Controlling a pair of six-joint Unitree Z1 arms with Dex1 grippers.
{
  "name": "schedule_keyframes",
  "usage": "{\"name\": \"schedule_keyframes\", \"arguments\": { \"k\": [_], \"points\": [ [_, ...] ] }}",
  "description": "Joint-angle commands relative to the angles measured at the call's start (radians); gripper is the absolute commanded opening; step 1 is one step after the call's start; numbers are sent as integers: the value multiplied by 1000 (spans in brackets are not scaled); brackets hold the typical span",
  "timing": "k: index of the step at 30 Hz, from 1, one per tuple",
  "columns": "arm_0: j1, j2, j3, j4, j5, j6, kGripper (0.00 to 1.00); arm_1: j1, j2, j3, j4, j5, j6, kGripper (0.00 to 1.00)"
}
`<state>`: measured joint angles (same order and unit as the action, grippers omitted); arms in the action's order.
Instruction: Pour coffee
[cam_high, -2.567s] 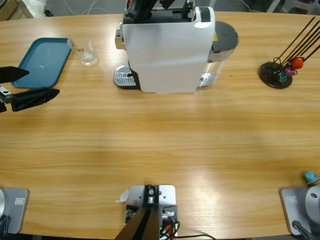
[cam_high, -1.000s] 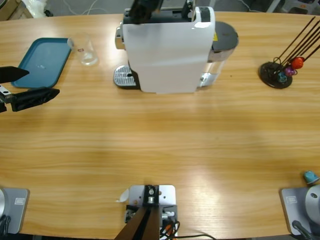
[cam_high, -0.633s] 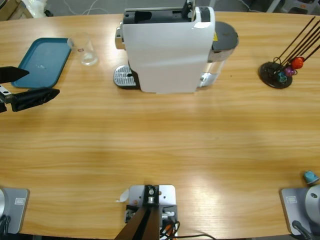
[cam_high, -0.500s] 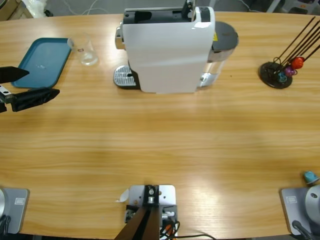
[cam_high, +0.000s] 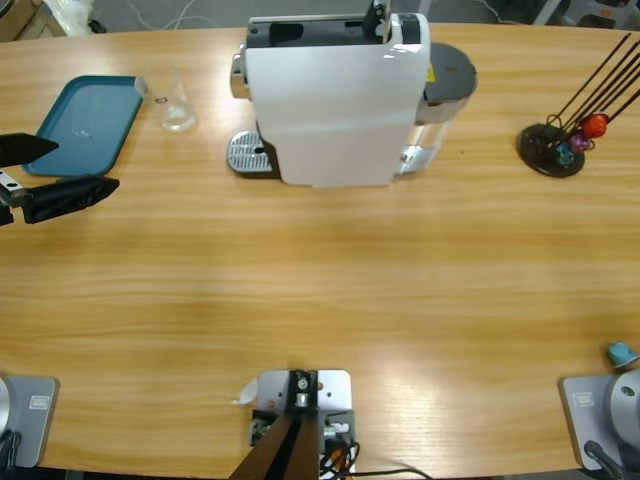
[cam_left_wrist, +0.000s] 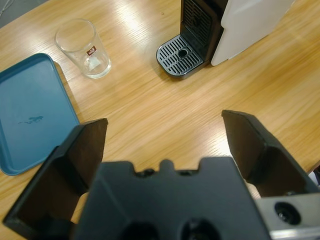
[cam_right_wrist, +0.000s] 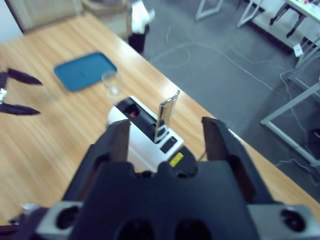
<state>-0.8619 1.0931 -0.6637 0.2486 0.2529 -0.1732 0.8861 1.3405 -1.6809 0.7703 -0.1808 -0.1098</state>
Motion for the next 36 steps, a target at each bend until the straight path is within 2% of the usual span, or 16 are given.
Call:
{"name": "schedule_keyframes", "arguments": {
  "k": [1, 3, 6, 9, 13, 17, 19, 23, 29, 36],
  "points": [
    [-9, -16, 38, -11, -14, 6, 991, -144, -15, 331, -317, 435, 82, 0],
    [-9, -16, 38, -11, -12, 6, 991, -153, 0, 373, -352, 414, 94, 0],
    [-9, -14, 38, -11, -14, 6, 991, -145, -7, 520, -516, 210, 98, 0],
    [-9, -15, 38, -11, -14, 7, 991, -113, 3, 576, -528, -12, 57, 0],
    [-9, -14, 38, -11, -13, 8, 991, -8, 45, 611, -587, -233, 31, 0],
    [-9, -9, 36, -11, -14, 8, 991, 132, 176, 581, -666, -494, -37, 0],
    [-9, -8, 36, -11, -14, 8, 991, 183, 240, 531, -667, -568, -61, 0],
    [-9, -7, 36, -11, -14, 8, 991, 227, 319, 436, -663, -625, -96, 0],
    [-9, -2, 35, -11, -14, 8, 991, 228, 343, 363, -652, -680, -180, 0],
    [-9, -1, 35, -11, -15, 8, 991, 227, 390, 346, -652, -681, -187, 0]
  ]
}}
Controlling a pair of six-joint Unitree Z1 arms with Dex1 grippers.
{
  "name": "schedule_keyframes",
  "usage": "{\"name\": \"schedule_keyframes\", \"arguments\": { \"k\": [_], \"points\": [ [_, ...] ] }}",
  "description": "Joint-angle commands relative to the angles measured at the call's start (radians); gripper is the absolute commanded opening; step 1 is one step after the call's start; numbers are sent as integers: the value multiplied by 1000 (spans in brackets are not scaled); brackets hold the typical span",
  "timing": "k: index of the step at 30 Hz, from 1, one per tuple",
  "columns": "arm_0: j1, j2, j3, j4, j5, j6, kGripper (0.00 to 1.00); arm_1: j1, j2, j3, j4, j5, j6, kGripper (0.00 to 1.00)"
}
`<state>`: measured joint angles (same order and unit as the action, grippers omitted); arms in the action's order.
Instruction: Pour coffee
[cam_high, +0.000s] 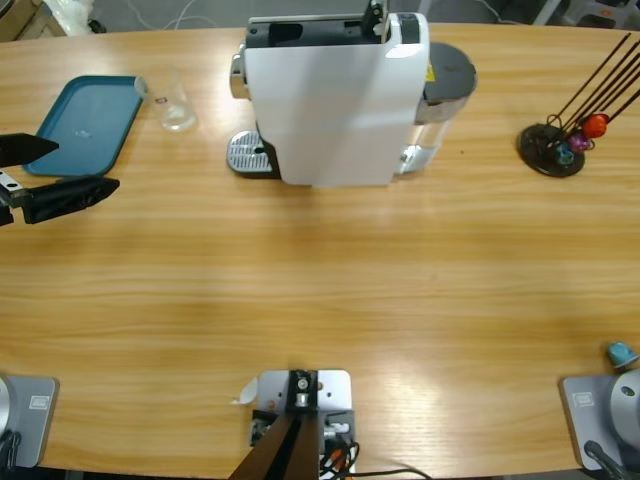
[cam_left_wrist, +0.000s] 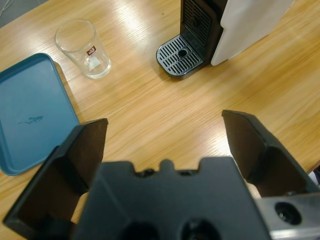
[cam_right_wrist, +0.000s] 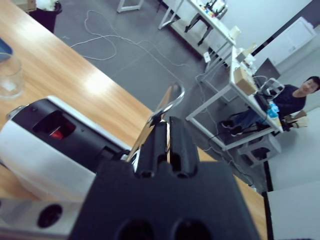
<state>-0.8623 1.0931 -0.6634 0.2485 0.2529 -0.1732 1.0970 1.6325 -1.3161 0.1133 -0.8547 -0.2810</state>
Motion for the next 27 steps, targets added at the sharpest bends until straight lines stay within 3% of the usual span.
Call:
{"name": "schedule_keyframes", "arguments": {
  "k": [1, 27],
  "points": [
    [-9, -1, 35, -11, -14, 8, 991, 17, 108, -19, 6, -6, -6, 0],
    [-9, 5, 35, -11, -15, 8, 991, 70, 294, -131, 88, 113, 124, 0]
  ]
}}
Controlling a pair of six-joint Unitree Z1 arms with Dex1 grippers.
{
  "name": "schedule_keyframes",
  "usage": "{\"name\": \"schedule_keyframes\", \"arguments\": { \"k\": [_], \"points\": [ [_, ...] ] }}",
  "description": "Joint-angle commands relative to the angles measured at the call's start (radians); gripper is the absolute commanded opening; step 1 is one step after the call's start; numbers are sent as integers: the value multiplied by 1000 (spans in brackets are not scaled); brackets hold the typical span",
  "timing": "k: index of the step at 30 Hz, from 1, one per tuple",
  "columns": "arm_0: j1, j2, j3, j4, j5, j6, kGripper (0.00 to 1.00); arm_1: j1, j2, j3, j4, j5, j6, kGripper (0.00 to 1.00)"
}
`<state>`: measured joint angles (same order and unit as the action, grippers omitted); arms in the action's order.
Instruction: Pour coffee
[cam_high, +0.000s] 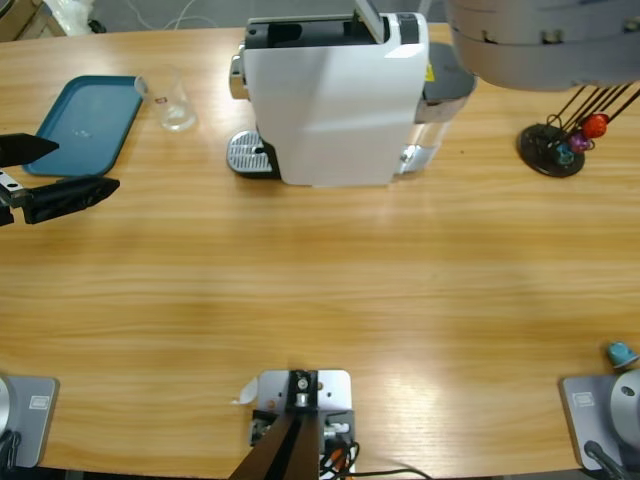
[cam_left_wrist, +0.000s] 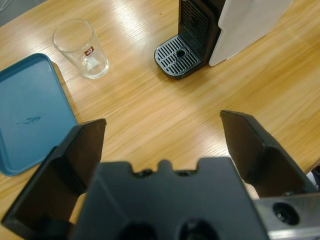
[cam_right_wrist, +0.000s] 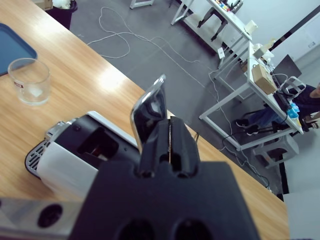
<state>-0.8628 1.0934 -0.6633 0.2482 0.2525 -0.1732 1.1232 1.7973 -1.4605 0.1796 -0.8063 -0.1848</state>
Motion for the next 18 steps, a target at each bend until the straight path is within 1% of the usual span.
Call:
{"name": "schedule_keyframes", "arguments": {
  "k": [1, 8, 18],
  "points": [
    [-9, 5, 34, -10, -14, 8, 991, 44, 135, 16, 21, 68, 33, 0],
    [-9, 5, 34, -10, -15, 8, 991, 44, 152, 52, 16, 107, 68, 0],
    [-9, 3, 34, -9, -15, 6, 991, 35, 175, 65, 6, 134, 82, 0]
  ]
}}
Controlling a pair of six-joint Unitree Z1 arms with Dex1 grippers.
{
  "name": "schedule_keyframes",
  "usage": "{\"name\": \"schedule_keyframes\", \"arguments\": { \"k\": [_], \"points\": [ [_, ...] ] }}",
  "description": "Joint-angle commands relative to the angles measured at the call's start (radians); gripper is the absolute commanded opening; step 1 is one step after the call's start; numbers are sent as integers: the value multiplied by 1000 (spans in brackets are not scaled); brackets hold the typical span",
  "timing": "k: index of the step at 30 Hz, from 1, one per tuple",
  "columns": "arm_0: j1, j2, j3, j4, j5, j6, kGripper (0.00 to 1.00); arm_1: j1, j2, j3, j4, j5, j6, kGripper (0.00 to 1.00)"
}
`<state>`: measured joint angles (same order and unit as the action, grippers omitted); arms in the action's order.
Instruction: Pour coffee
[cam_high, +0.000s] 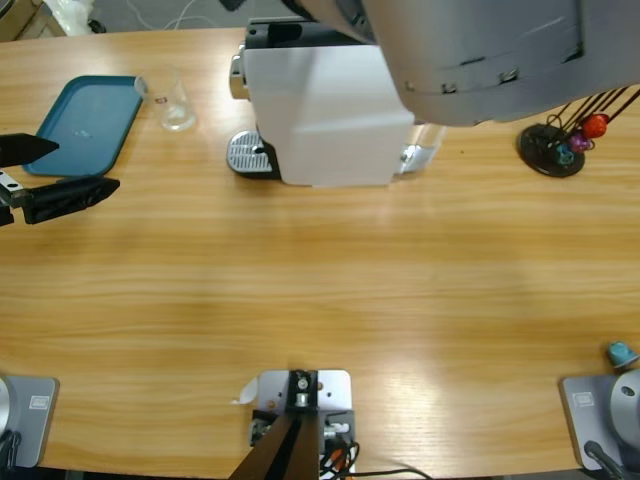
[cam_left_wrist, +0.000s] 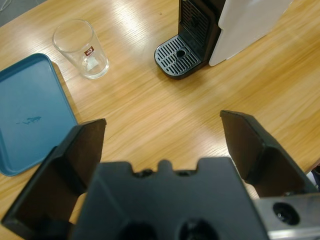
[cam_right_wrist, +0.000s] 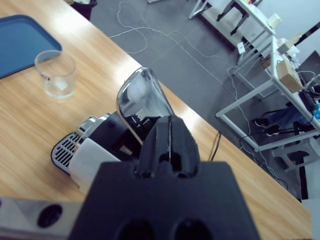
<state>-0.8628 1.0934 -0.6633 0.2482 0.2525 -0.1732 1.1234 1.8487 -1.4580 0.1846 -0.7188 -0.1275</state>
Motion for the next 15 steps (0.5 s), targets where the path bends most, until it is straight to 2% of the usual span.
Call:
{"name": "schedule_keyframes", "arguments": {
  "k": [1, 15],
  "points": [
    [-9, 2, 34, -9, -15, 6, 991, 34, 125, 61, 0, 47, 24, 0],
    [-9, 2, 35, -7, -18, 6, 991, -24, 165, 64, -20, 80, 18, 0]
  ]
}}
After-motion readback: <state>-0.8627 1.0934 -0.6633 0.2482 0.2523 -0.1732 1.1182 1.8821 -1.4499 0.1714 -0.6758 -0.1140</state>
